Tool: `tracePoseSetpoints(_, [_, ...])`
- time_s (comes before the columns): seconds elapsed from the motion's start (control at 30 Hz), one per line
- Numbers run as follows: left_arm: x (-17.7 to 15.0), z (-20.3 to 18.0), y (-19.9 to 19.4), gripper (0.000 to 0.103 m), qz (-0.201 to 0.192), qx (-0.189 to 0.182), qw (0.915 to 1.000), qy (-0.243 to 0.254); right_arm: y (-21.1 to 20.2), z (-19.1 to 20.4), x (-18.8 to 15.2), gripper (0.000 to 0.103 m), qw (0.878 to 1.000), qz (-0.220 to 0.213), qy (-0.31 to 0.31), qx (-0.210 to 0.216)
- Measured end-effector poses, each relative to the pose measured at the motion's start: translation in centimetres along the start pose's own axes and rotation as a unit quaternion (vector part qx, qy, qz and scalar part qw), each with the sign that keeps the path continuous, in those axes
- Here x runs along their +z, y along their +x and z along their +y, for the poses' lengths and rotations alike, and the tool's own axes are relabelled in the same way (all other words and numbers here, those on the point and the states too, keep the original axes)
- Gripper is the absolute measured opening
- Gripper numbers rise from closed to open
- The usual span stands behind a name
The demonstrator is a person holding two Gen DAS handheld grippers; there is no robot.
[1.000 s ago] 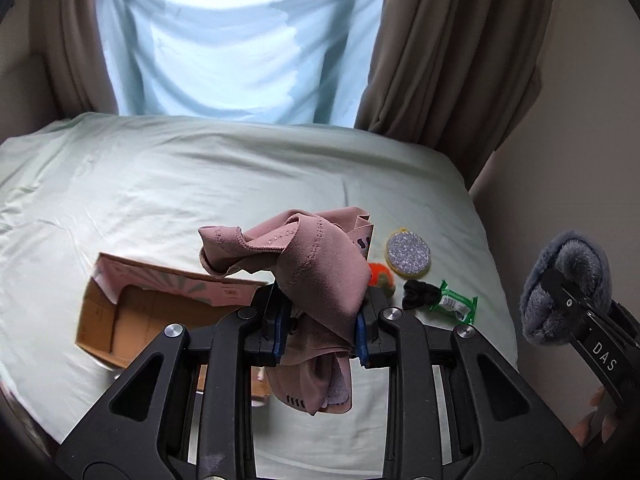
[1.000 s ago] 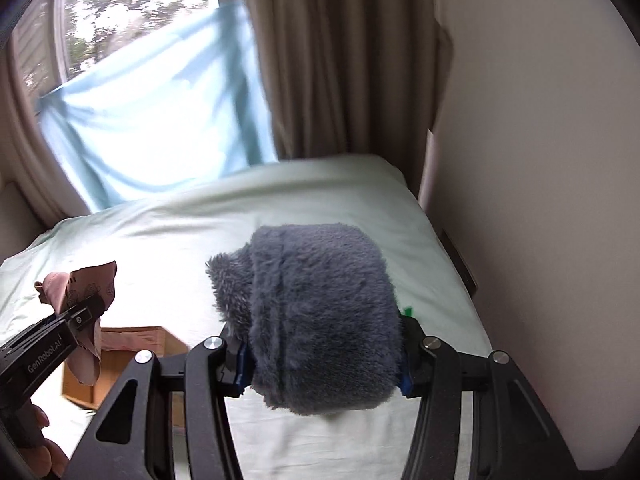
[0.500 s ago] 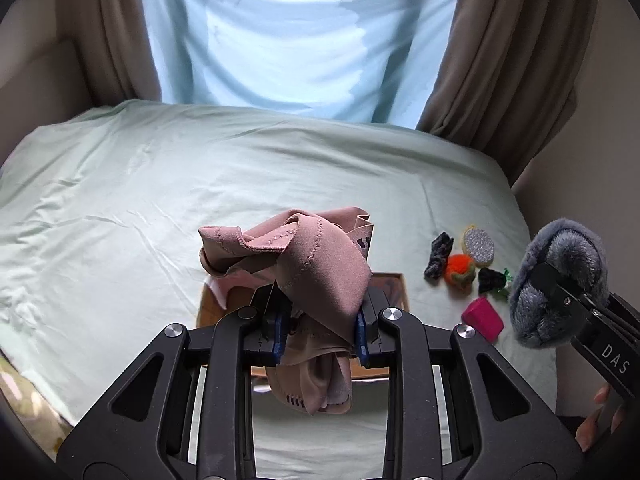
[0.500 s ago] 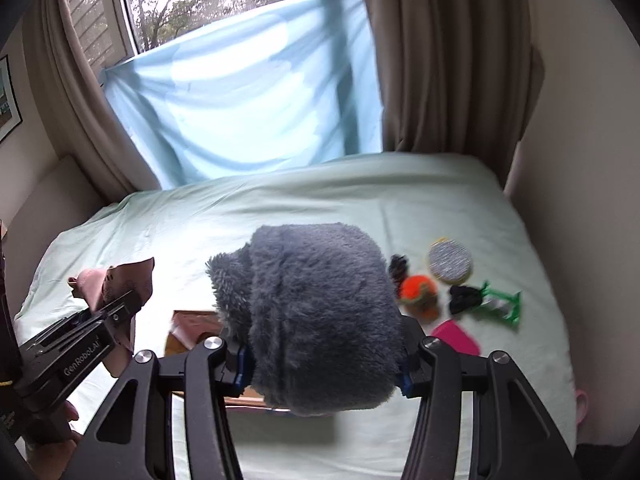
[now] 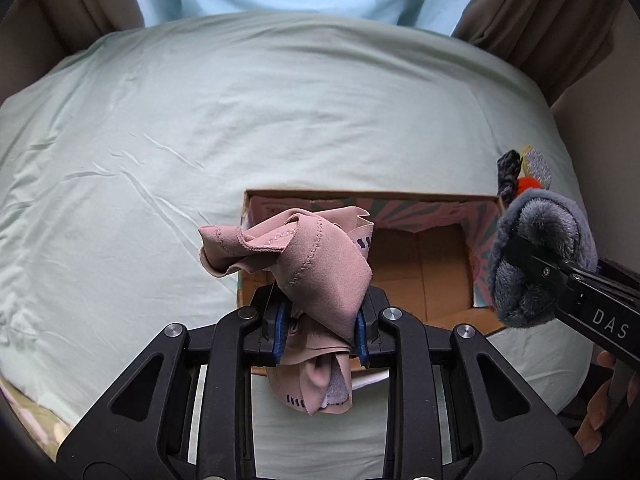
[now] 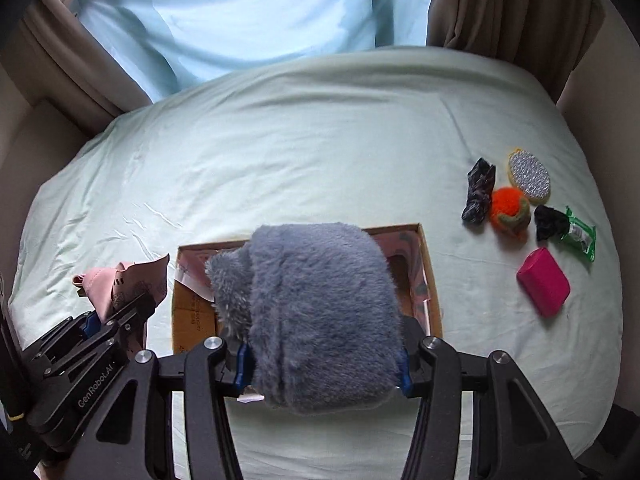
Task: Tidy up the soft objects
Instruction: 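Carry the pink fabric and grey sock over the cardboard box with both tools, then open both tools to drop the fabric and sock into the box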
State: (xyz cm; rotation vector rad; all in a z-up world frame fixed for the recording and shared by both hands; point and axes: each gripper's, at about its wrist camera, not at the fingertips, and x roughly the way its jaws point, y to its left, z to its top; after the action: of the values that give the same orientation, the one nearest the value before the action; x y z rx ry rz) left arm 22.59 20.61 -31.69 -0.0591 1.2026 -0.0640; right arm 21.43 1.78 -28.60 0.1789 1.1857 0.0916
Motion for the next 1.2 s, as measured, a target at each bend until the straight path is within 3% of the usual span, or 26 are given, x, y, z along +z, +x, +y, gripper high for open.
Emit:
tracePoseSetpoints(0.23, [0.1, -0.8, 7.1, 0.023, 0.08, -0.008, 0.9965, 0.022, 8.5, -0.7, 0.2, 0.049, 0.995, 0.096, 0.015, -0.004])
tracePoseSetpoints(0.4, [0.9, -2.1, 11.0, 0.023, 0.12, -0.017, 0.992, 0.036, 12.0, -2.3, 0.6, 0.049, 0.99, 0.136, 0.038, -0.005])
tracePoseSetpoints(0.73, [0.8, -3.5, 13.7, 0.023, 0.152, -0.015, 0.9857, 0.07, 16.6, -3.0, 1.6, 0.05, 0.982, 0.184, 0.04, 0.014])
tracePoseSetpoints(0.8, [0.7, -3.8, 13.7, 0.039, 0.155, -0.019, 0.9844, 0.08, 16.9, -2.7, 1.7, 0.059, 0.983, 0.181, 0.035, 0.014])
tracePoseSetpoints(0.83, [0.6, -3.8, 13.7, 0.083, 0.159, -0.019, 0.9836, 0.082, 17.0, -2.4, 1.9, 0.066, 0.984, 0.177, 0.027, 0.016])
tracePoseSetpoints(0.87, [0.5, -3.8, 13.6, 0.101, 0.163, -0.022, 0.9828, 0.084, 17.3, -2.3, 2.0, 0.081, 0.983, 0.184, 0.019, 0.018])
tracePoseSetpoints(0.9, [0.2, -3.9, 13.5, 0.103, 0.165, -0.024, 0.9821, 0.088, 17.6, -2.2, 2.0, 0.094, 0.981, 0.194, 0.016, 0.016])
tracePoseSetpoints(0.93, [-0.1, -3.9, 13.5, 0.103, 0.164, -0.025, 0.9822, 0.089, 17.7, -2.3, 2.1, 0.096, 0.98, 0.199, 0.02, 0.018])
tracePoseSetpoints(1.2, [-1.3, -3.9, 13.6, 0.103, 0.156, -0.02, 0.9837, 0.087, 16.2, -2.6, 1.8, 0.096, 0.986, 0.166, 0.023, 0.013])
